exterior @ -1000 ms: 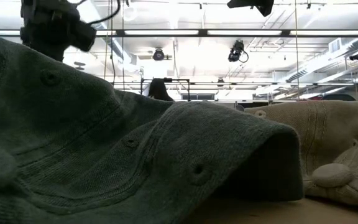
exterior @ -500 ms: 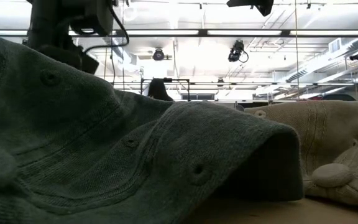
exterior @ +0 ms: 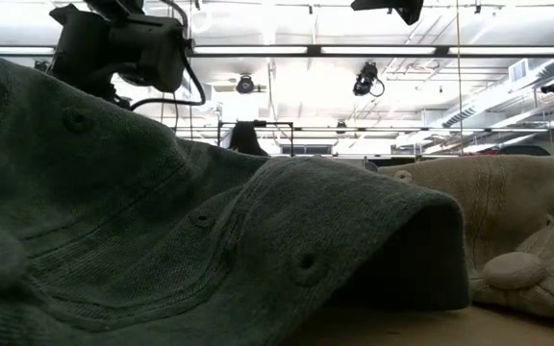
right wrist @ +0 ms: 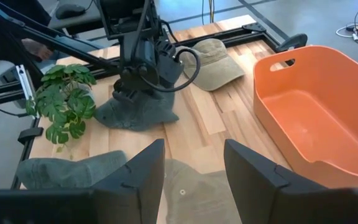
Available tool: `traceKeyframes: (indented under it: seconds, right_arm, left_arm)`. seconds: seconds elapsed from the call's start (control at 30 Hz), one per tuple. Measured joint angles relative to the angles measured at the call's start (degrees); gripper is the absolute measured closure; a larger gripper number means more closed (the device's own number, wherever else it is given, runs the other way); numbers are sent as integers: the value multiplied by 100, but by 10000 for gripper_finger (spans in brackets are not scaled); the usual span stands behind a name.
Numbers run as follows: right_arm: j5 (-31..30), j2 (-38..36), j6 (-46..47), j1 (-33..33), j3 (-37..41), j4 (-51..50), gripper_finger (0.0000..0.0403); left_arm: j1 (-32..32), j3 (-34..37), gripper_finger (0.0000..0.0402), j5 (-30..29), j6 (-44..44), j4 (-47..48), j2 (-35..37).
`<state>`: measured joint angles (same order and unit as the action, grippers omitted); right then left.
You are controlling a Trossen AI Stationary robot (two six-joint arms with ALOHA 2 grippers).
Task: Pick & Place hat
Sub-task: Put the top left blue cap into the orange bin
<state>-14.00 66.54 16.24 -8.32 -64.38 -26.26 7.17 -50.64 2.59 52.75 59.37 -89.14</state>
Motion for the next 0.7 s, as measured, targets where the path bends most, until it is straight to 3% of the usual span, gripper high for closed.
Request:
traceKeyframes:
  seconds: [0.07, 0.33, 0.53, 0.7]
  right_arm:
    - [0, 0, 0, 0, 0, -1, 231]
    - [-2, 0, 1, 0, 0, 4, 231]
    - [-2, 0, 1, -1, -2, 66, 231]
    - [-2, 0, -2, 0, -2, 54, 231]
  left_arm:
    - [-31, -7, 385, 107, 62, -7, -2]
    - [-62, -754, 396, 55, 363, 202, 234]
    - [-203, -2104, 395, -1184, 355, 872, 278]
    - [-715, -2925, 395, -1903, 291, 1019, 294]
